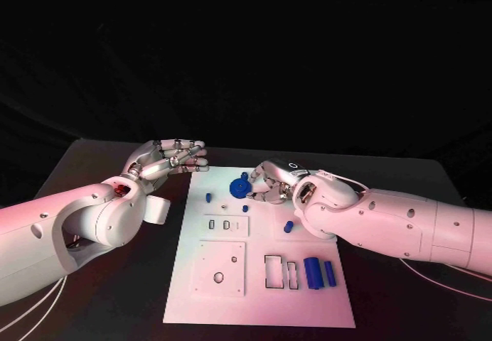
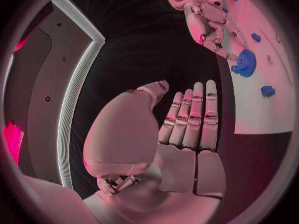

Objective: Assemble the parts on the task board

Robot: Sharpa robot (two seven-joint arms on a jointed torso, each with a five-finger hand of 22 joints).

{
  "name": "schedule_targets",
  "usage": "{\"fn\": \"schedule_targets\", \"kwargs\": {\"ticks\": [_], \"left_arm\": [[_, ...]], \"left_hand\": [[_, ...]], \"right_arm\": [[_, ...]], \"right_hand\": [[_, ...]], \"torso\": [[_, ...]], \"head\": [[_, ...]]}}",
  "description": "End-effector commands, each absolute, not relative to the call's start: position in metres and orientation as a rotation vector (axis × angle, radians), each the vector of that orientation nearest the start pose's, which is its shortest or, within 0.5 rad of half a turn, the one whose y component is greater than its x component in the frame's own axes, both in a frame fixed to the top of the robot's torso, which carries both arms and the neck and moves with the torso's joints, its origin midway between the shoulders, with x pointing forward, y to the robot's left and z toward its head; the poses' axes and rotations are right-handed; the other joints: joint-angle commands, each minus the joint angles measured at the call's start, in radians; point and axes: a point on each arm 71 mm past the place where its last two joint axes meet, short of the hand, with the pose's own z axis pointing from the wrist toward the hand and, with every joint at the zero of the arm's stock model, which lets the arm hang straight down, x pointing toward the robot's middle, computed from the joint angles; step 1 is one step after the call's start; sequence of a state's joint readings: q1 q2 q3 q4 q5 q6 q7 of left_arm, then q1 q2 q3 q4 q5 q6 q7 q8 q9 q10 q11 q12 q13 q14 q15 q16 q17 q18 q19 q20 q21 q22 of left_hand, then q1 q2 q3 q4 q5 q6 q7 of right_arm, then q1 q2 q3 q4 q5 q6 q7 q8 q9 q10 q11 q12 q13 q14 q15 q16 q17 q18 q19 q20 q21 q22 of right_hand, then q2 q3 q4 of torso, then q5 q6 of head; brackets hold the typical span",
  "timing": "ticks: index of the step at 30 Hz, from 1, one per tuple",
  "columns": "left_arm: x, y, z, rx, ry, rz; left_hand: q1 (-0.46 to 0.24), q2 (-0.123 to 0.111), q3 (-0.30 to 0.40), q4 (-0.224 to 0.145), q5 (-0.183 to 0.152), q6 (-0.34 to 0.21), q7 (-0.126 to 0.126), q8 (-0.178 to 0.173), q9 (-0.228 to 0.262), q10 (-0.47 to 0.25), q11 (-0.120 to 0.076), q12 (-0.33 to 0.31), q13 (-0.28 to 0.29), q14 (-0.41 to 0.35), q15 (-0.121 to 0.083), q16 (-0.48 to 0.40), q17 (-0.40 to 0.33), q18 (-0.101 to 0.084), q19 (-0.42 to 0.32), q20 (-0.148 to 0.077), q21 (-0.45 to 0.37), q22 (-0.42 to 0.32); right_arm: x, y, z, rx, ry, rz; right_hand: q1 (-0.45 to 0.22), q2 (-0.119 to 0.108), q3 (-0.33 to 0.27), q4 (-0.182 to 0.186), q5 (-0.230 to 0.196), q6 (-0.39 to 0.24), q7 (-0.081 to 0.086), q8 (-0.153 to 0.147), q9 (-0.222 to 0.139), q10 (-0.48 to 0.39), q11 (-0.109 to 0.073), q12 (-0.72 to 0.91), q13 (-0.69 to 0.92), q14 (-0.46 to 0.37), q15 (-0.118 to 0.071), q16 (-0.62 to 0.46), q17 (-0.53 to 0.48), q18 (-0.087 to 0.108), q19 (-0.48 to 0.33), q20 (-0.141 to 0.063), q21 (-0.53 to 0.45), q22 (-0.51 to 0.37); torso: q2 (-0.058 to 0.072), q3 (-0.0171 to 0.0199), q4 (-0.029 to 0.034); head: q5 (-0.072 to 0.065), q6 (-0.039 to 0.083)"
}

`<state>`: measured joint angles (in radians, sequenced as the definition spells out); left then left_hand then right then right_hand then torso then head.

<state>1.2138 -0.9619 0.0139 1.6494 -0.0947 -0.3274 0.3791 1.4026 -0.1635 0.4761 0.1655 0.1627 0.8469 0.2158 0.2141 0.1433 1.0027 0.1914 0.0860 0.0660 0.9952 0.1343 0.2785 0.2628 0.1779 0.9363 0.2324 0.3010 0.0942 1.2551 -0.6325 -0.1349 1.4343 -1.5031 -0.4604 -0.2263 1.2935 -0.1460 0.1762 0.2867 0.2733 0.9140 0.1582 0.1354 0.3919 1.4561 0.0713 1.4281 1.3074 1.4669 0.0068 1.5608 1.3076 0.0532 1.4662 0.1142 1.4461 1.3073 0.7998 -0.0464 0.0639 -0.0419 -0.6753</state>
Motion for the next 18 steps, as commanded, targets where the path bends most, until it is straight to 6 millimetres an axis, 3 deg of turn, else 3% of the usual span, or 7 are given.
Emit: {"fn": "schedule_targets", "kwargs": {"ticks": [1, 9, 13, 18], "left_arm": [[0.473, 0.229, -0.139, -0.983, 1.382, -1.568], [0.474, 0.231, -0.140, -0.986, 1.379, -1.562], [0.475, 0.231, -0.140, -0.986, 1.379, -1.560], [0.476, 0.230, -0.141, -0.984, 1.381, -1.567]], "left_hand": [[0.003, 0.003, 0.005, -0.003, -0.002, -0.005, 0.043, -0.006, -0.002, 0.002, 0.004, -0.004, 0.001, 0.000, 0.004, -0.003, 0.001, 0.004, 0.000, 0.004, -0.006, -0.001], [0.003, 0.003, 0.005, -0.003, -0.002, -0.005, 0.043, -0.006, -0.002, 0.002, 0.004, -0.004, 0.001, 0.000, 0.004, -0.003, 0.001, 0.004, 0.000, 0.004, -0.006, -0.001], [0.003, 0.003, 0.005, -0.003, -0.002, -0.005, 0.043, -0.006, -0.002, 0.002, 0.004, -0.004, 0.001, 0.000, 0.004, -0.003, 0.001, 0.004, 0.000, 0.004, -0.006, -0.001], [0.003, 0.003, 0.005, -0.003, -0.002, -0.005, 0.043, -0.006, -0.002, 0.002, 0.004, -0.004, 0.001, 0.000, 0.004, -0.003, 0.001, 0.004, 0.000, 0.004, -0.006, -0.001]], "right_arm": [[0.491, -0.134, -0.178, -0.151, 1.496, 0.654], [0.482, -0.180, -0.154, -0.060, 1.502, 0.678], [0.482, -0.212, -0.150, 0.004, 1.548, 0.699], [0.479, -0.253, -0.151, 0.055, 1.543, 0.703]], "right_hand": [[0.000, -0.004, 0.012, -0.001, 0.007, 0.006, -0.003, 0.004, -0.002, 0.005, 0.000, 0.002, 0.123, 0.099, -0.006, 0.004, 0.239, -0.016, 0.023, -0.008, 0.005, 0.130], [0.025, -0.023, 0.031, -0.007, 0.004, 0.008, -0.003, 0.003, -0.005, 0.001, 0.000, -0.003, 0.119, 0.096, -0.007, 0.001, 0.229, -0.012, 0.013, -0.009, -0.010, 0.114], [0.074, -0.046, 0.058, -0.022, -0.023, 0.008, -0.001, -0.001, -0.010, -0.011, 0.001, -0.017, 0.107, 0.093, -0.006, -0.004, 0.214, -0.001, -0.014, -0.009, -0.049, 0.075], [0.105, -0.065, 0.078, -0.031, 0.004, 0.003, 0.002, -0.006, -0.016, -0.024, 0.004, -0.031, 0.094, 0.092, -0.004, -0.005, 0.212, 0.001, -0.021, -0.007, -0.060, 0.067]], "torso": [[-0.001, 0.0014, -0.0026], [-0.005, 0.0048, -0.0068], [-0.009, 0.0089, -0.0127], [-0.011, 0.0174, -0.0162]], "head": [[0.001, 0.003], [-0.006, 0.007], [-0.009, 0.008], [-0.020, 0.008]]}}
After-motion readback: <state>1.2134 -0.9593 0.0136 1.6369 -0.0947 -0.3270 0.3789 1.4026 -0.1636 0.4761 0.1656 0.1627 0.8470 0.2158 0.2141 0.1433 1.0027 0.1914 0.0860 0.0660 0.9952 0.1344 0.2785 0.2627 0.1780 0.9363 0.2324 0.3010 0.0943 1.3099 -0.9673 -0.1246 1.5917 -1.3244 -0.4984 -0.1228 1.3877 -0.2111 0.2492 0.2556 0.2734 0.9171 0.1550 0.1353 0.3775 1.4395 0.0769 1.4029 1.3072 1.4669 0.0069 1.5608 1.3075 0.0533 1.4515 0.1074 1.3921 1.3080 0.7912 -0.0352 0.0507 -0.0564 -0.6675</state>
